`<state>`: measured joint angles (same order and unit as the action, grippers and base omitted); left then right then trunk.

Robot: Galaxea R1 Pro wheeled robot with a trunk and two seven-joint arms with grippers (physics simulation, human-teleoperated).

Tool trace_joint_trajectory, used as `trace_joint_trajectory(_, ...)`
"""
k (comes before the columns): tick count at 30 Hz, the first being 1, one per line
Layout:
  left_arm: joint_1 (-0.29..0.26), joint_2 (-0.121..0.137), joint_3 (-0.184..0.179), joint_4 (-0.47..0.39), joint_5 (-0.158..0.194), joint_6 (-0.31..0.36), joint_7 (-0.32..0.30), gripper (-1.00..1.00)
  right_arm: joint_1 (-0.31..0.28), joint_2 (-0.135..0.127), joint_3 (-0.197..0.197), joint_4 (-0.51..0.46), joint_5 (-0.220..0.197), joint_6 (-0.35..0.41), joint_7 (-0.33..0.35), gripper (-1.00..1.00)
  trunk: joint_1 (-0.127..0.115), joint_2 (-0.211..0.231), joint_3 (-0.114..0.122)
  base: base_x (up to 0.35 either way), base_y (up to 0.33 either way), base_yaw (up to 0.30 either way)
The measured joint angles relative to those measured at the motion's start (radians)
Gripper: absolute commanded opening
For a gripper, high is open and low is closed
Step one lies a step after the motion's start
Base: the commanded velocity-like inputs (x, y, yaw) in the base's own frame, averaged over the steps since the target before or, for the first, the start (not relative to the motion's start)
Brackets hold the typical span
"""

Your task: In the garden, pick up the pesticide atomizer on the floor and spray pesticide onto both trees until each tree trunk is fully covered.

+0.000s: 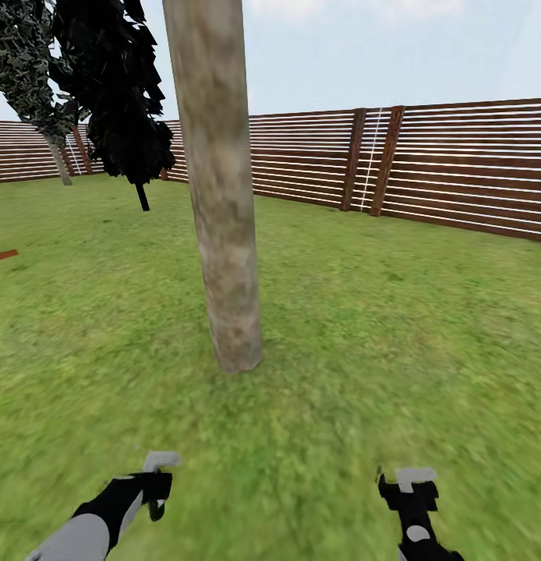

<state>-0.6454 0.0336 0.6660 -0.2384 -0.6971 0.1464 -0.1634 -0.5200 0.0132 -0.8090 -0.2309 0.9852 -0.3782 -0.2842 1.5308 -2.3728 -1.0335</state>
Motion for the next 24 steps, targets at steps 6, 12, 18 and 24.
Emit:
trace_joint_trajectory(6, -0.029, -0.028, -0.002, -0.020, 0.003, 0.104, 0.001, -1.00, 0.022, 0.001, -0.031, 0.014, 0.001, -0.007, -0.010, 1.00, 0.000, 0.000, 0.000, 0.074, 0.000, 0.000)
trace_joint_trajectory(12, -0.120, -0.094, -0.003, -0.022, -0.001, 0.292, 0.002, -1.00, 0.027, 0.002, -0.033, 0.017, 0.001, -0.006, -0.013, 1.00, -0.001, 0.000, 0.000, 0.291, -0.100, -0.035)
trace_joint_trajectory(18, -0.152, -0.098, -0.003, -0.046, -0.002, 0.319, 0.003, -1.00, 0.045, 0.003, -0.034, 0.017, 0.001, -0.006, -0.013, 1.00, -0.001, 0.000, 0.000, 0.328, -0.017, -0.267)
trace_joint_trajectory(24, -0.154, -0.099, -0.003, -0.080, -0.002, 0.317, 0.001, -1.00, 0.054, 0.004, -0.033, 0.019, 0.001, -0.006, -0.013, 1.00, 0.000, 0.000, 0.000, 0.111, 0.019, -0.275)
